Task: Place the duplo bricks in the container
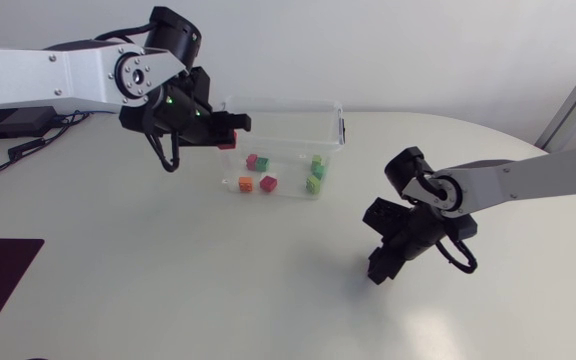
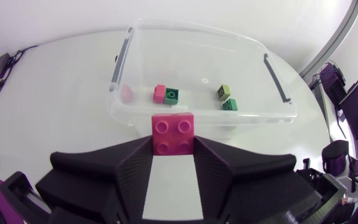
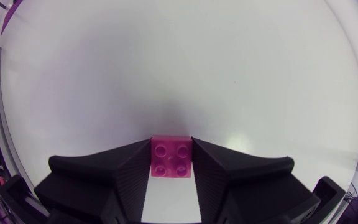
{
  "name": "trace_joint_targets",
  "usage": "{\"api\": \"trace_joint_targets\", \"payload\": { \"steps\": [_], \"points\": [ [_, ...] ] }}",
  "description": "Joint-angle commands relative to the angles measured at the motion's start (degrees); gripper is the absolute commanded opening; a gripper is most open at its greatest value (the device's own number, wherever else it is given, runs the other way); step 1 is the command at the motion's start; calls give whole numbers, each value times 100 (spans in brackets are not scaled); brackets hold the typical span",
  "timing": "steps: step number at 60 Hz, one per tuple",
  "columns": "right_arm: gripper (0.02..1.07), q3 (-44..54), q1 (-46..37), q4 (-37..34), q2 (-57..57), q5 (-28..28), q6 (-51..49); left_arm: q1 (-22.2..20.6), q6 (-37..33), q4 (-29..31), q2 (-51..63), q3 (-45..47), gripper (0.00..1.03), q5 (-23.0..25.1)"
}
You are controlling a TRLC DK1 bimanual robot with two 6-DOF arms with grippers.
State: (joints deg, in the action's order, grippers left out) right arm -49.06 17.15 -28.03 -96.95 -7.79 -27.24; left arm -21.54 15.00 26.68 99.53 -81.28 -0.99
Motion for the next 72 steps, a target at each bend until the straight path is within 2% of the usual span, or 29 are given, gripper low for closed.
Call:
{"api": "trace_joint_targets", "payload": {
  "steps": [1,17,34,50,53,54,60,63,70,72],
  "points": [
    [22,116,-80,-45,141,-29,44,27,-41,-128,-100,-46,22,-41],
    [22,-113,61,-739,1046,-21,246,62,-59,-602,-232,-213,22,-41],
    [22,-693,465,-1170,1609,-21,677,159,-235,-1648,14,-275,24,-41],
    [22,-1194,562,-1266,1820,-29,914,308,-419,-1754,858,-864,32,-50],
    [22,-1282,570,-1266,1828,-29,940,308,-516,-1718,1016,-978,37,-50],
    [22,-1308,570,-1257,1837,-38,958,308,-560,-1674,1078,-1022,41,-59],
    [22,-1457,570,-1205,1846,-161,1019,317,-683,-1525,1315,-1171,84,-59],
    [22,-1528,570,-1143,1846,-170,1046,317,-718,-1516,1324,-1163,98,-59],
    [22,-1712,579,-871,1802,-188,1151,317,-797,-1358,1210,-1224,99,-41],
    [22,-1809,570,-827,1758,-284,1169,308,-859,-1094,1157,-1356,99,-41]
  ]
}}
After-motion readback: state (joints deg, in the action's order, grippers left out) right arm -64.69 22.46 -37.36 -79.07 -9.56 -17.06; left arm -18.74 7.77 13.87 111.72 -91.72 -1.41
